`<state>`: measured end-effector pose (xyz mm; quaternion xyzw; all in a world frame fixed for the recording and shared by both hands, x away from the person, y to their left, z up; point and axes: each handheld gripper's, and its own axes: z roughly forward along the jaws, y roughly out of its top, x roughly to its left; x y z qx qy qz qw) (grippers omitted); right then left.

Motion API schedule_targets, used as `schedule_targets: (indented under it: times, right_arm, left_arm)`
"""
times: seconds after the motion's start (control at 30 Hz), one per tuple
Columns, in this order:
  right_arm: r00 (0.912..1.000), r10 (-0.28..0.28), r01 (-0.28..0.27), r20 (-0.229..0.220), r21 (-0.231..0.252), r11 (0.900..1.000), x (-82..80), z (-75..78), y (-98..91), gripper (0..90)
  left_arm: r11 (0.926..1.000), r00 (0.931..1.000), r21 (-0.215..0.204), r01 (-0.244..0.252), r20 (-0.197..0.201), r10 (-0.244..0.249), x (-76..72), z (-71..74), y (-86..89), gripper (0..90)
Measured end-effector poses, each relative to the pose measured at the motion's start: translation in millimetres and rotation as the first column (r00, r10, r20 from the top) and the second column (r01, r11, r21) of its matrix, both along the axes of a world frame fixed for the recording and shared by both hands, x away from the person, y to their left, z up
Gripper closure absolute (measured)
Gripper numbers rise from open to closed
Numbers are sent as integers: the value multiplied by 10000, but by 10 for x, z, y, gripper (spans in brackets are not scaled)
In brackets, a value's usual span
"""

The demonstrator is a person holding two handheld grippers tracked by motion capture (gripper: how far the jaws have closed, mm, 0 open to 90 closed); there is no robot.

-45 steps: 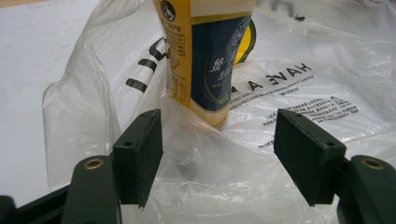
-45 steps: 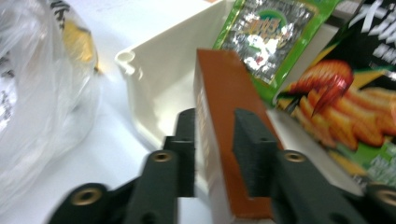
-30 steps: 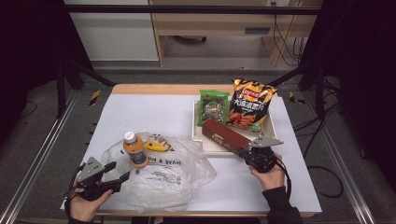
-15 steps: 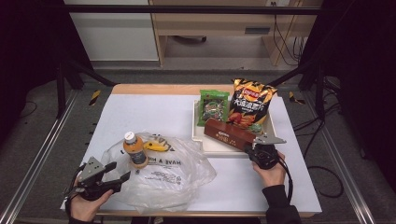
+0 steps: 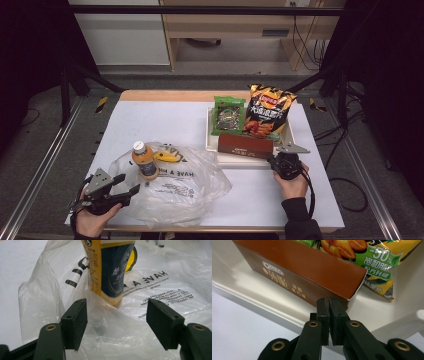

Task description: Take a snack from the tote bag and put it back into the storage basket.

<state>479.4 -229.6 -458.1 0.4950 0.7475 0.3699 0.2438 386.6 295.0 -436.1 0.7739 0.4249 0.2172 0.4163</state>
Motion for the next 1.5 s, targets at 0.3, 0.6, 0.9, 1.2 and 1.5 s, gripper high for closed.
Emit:
schedule_targets:
  times: [0.3,0.6,0.9,1.2,1.5]
  right_arm:
    - [9997,-125,129,214,-157,9998,34,-33,7,794]
    - [9985,-156,165,525,-176,9997,41,-32,4,696]
    - [9908,-481,491,1261,-45,9988,4,43,-30,501]
    - [9937,-373,404,1053,-274,9988,79,-29,-6,570]
    - [9923,-169,186,1228,-130,9997,115,-46,20,724]
  left_arm:
    - [10000,10000,8,13,-15,-13,3,-5,0,333]
    - [10000,10000,40,48,-36,-47,2,-9,4,334]
    - [10000,10000,53,59,-38,-59,3,-9,2,335]
    - [10000,10000,56,49,-68,-49,10,-16,5,336]
    - [10000,10000,31,36,-77,-35,13,-17,6,337]
